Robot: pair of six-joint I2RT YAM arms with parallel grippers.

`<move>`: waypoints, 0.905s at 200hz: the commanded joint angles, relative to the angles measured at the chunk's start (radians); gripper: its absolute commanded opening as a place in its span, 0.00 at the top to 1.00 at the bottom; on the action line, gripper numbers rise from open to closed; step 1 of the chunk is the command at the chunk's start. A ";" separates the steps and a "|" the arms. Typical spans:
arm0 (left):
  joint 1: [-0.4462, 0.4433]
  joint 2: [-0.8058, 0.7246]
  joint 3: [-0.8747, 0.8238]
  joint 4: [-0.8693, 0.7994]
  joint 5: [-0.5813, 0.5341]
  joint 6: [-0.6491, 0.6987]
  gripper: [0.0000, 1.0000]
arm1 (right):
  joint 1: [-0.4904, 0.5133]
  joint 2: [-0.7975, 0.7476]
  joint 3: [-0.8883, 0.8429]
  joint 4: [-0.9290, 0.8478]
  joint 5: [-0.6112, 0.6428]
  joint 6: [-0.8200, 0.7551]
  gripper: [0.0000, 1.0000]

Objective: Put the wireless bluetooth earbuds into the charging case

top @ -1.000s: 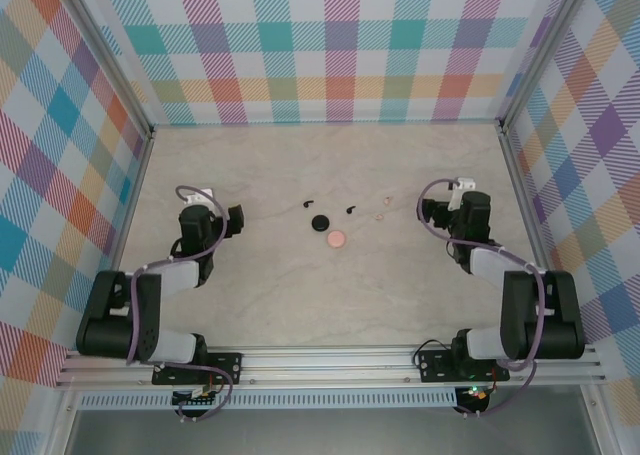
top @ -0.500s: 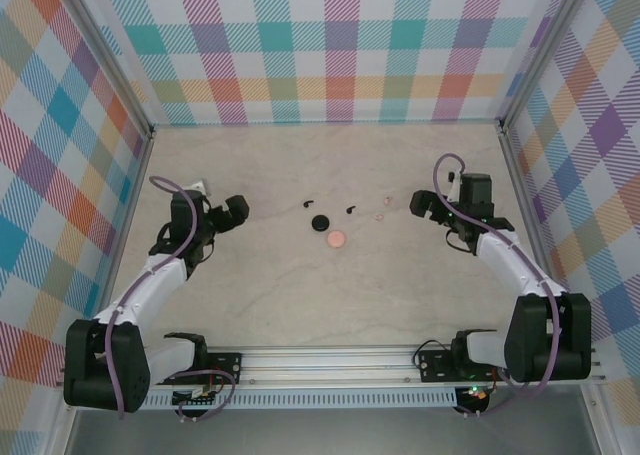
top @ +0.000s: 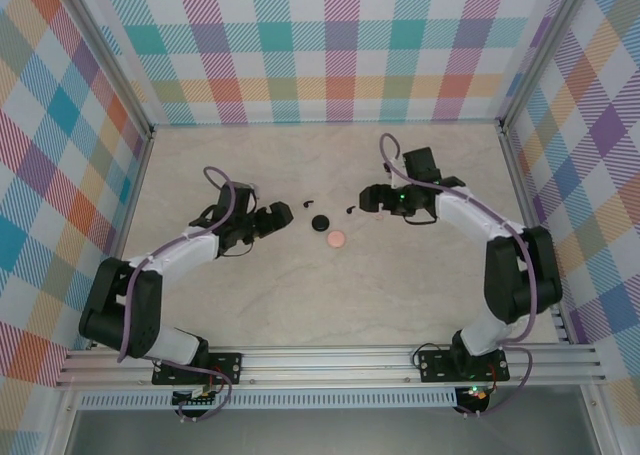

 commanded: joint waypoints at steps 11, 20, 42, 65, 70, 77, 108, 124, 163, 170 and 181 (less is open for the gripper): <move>-0.043 0.091 0.052 0.058 0.054 -0.093 0.23 | 0.051 0.138 0.169 -0.102 -0.094 -0.031 0.33; -0.050 0.117 0.065 0.058 0.059 -0.104 0.25 | 0.065 0.179 0.213 -0.117 -0.104 -0.035 0.39; -0.066 0.158 0.084 0.068 0.067 -0.122 0.27 | 0.088 0.284 0.317 -0.153 -0.136 -0.038 0.51; -0.076 0.193 0.102 0.074 0.085 -0.129 0.30 | 0.104 0.402 0.448 -0.226 -0.175 -0.038 0.62; -0.077 0.200 0.104 0.079 0.091 -0.129 0.31 | 0.109 0.425 0.472 -0.239 -0.176 -0.038 0.64; -0.079 0.211 0.106 0.086 0.098 -0.134 0.33 | 0.114 0.455 0.506 -0.256 -0.183 -0.041 0.67; -0.084 0.250 0.109 0.138 0.123 -0.169 0.36 | 0.137 0.556 0.629 -0.315 -0.191 -0.037 0.69; -0.087 0.269 0.113 0.156 0.129 -0.183 0.39 | 0.142 0.595 0.667 -0.333 -0.203 -0.031 0.70; -0.092 0.312 0.132 0.179 0.141 -0.205 0.41 | 0.150 0.643 0.701 -0.364 -0.237 -0.036 0.69; -0.093 0.318 0.134 0.180 0.143 -0.208 0.41 | 0.151 0.648 0.703 -0.370 -0.240 -0.040 0.70; -0.094 0.330 0.137 0.185 0.146 -0.211 0.42 | 0.152 0.651 0.699 -0.377 -0.241 -0.044 0.70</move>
